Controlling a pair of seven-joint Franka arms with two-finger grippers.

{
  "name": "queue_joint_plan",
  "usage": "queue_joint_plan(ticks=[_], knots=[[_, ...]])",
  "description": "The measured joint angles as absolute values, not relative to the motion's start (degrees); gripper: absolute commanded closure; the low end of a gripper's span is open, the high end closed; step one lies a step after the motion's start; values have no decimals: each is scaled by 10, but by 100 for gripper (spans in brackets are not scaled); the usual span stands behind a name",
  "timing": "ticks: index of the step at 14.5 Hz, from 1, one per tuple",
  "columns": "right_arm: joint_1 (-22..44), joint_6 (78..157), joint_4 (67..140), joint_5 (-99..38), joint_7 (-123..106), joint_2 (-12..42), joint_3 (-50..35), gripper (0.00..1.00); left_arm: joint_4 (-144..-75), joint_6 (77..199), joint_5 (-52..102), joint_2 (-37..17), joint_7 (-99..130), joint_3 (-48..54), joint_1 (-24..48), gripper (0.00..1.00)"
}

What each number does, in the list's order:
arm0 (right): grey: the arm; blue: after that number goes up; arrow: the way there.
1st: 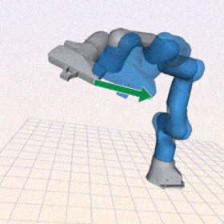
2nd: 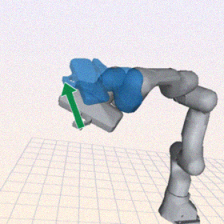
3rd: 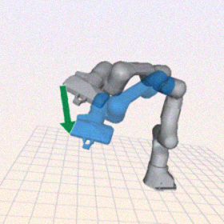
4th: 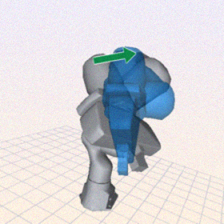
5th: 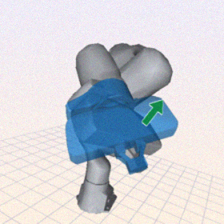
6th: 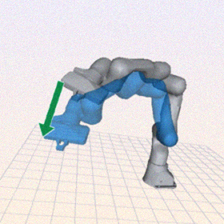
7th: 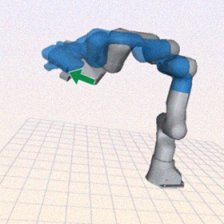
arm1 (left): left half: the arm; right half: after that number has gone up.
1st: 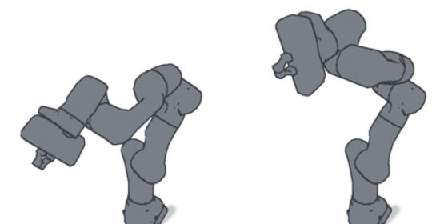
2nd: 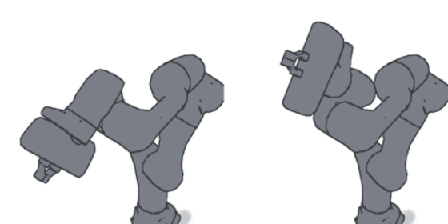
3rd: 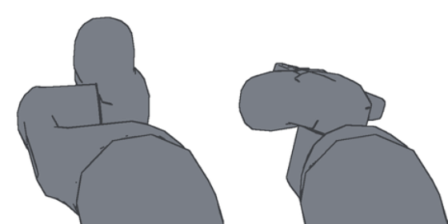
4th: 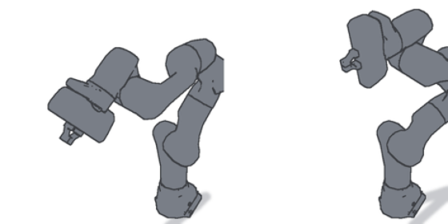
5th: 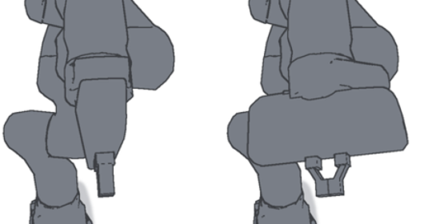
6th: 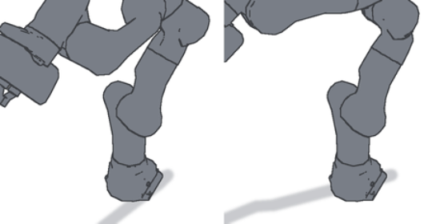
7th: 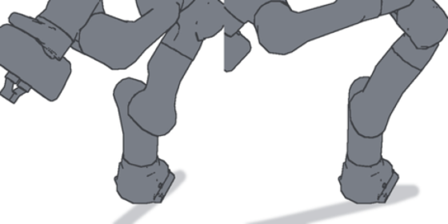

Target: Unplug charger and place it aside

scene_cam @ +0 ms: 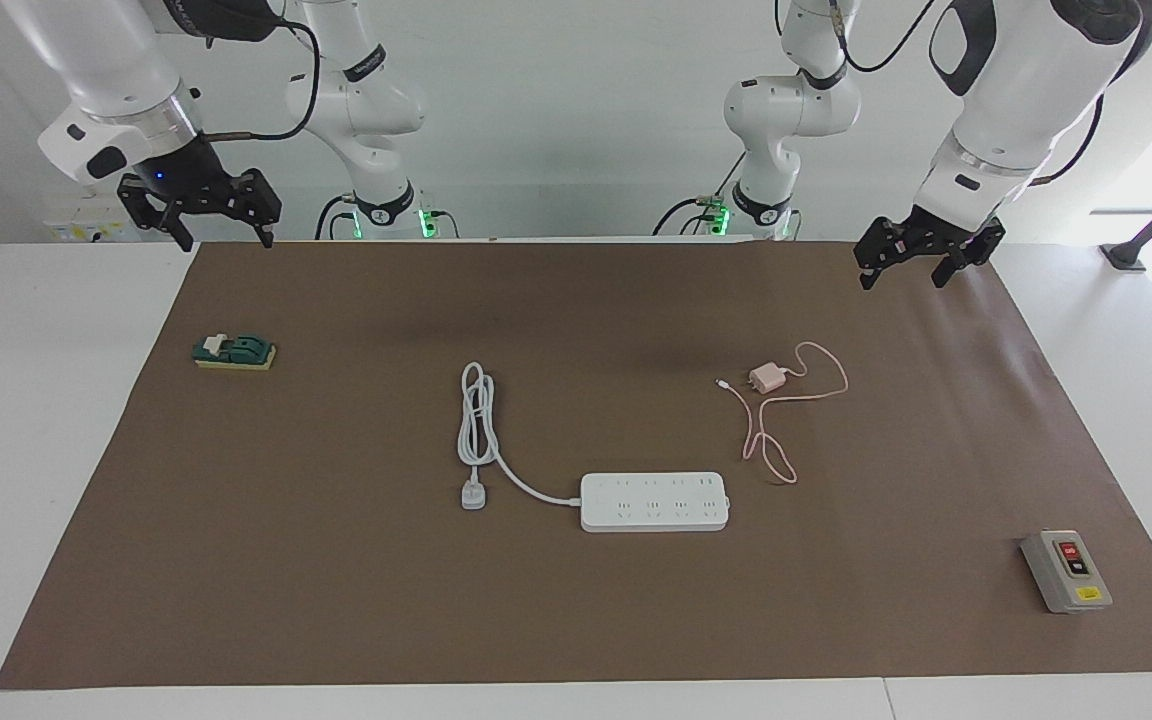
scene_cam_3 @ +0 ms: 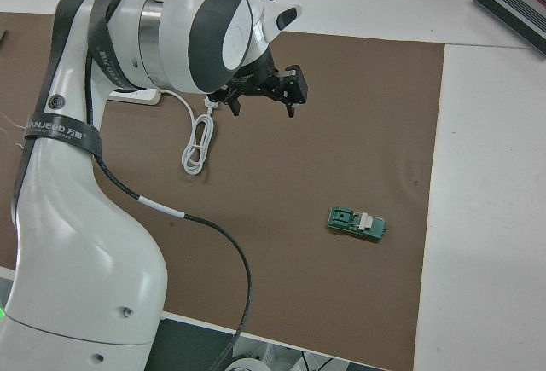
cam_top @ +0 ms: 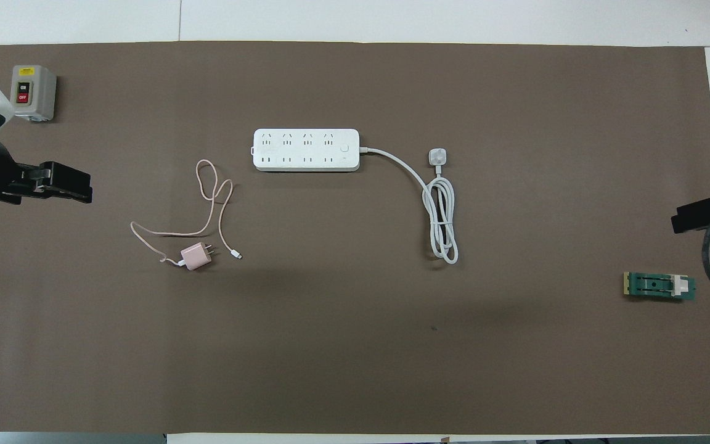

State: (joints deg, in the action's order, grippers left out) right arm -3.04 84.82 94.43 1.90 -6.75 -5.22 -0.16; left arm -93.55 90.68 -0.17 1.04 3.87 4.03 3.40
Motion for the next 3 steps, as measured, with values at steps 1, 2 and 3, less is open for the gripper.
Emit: queue_joint_plan(ticks=[1,2,3], knots=[[-30,848,944,19,-68,-52,-2,0,-936,906,-2,10,39,40,34,0],[-30,848,944,19,-68,-52,-2,0,-936,905,-2,10,39,40,34,0],[-29,848,944,19,-68,-52,-2,0,-936,904,-2,10,38,40,34,0]])
